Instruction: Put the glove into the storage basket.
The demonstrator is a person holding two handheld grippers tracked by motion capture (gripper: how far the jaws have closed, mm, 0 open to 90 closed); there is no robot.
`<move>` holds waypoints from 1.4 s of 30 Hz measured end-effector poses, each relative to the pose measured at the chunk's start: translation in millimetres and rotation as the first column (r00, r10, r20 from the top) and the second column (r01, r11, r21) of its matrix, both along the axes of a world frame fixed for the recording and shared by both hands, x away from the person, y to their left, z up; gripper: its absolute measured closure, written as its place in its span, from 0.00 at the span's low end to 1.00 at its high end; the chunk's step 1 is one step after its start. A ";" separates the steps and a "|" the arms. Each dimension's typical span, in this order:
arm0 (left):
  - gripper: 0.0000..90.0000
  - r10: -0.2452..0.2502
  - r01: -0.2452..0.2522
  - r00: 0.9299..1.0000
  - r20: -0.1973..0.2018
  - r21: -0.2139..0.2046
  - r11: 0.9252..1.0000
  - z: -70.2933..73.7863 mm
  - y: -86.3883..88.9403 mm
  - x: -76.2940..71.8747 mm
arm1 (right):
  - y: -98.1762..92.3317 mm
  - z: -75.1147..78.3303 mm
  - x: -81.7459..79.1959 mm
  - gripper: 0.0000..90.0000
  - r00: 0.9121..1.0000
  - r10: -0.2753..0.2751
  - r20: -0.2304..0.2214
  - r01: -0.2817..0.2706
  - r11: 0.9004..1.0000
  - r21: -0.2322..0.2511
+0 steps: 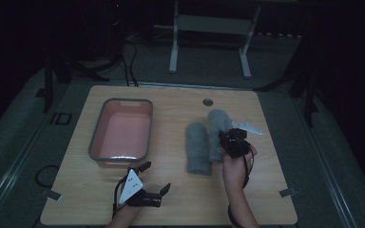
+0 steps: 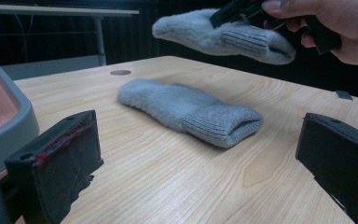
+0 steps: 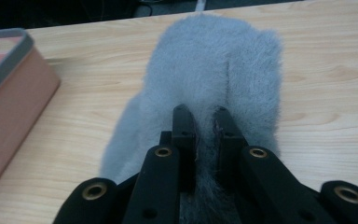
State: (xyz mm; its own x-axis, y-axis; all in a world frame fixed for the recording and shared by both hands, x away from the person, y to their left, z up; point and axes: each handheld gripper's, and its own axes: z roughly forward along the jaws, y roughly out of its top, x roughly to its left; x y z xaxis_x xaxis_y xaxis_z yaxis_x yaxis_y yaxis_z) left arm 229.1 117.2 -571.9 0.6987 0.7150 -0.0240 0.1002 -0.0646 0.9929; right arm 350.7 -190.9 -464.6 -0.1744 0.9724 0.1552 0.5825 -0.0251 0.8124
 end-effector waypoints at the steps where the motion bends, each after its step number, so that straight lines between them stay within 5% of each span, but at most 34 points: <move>1: 0.00 0.001 -0.001 1.000 0.000 0.000 1.000 0.0 -0.1 0.0 | 4.4 -0.7 -0.6 0.91 1.000 0.005 -0.001 -0.005 1.000 -0.001; 12: 0.00 -0.001 0.001 1.000 -0.012 -0.013 1.000 0.3 1.2 0.7 | 52.0 -17.8 -2.0 0.91 0.998 0.040 -0.042 -0.041 0.999 -0.022; 28: 0.00 -0.011 0.011 1.000 -0.008 -0.014 1.000 0.4 0.6 -0.3 | 64.7 -52.6 3.6 0.89 0.992 0.047 -0.117 -0.052 0.998 -0.043; 33: 0.00 -0.013 0.013 1.000 -0.004 -0.012 1.000 0.4 0.4 -0.7 | 65.6 -61.3 4.0 0.77 0.991 0.056 -0.119 -0.061 0.997 -0.041; 42: 0.00 -0.012 0.012 1.000 -0.002 -0.001 1.000 0.0 -0.7 -0.8 | 45.7 -36.4 2.7 0.56 0.986 0.148 -0.077 -0.150 0.988 -0.024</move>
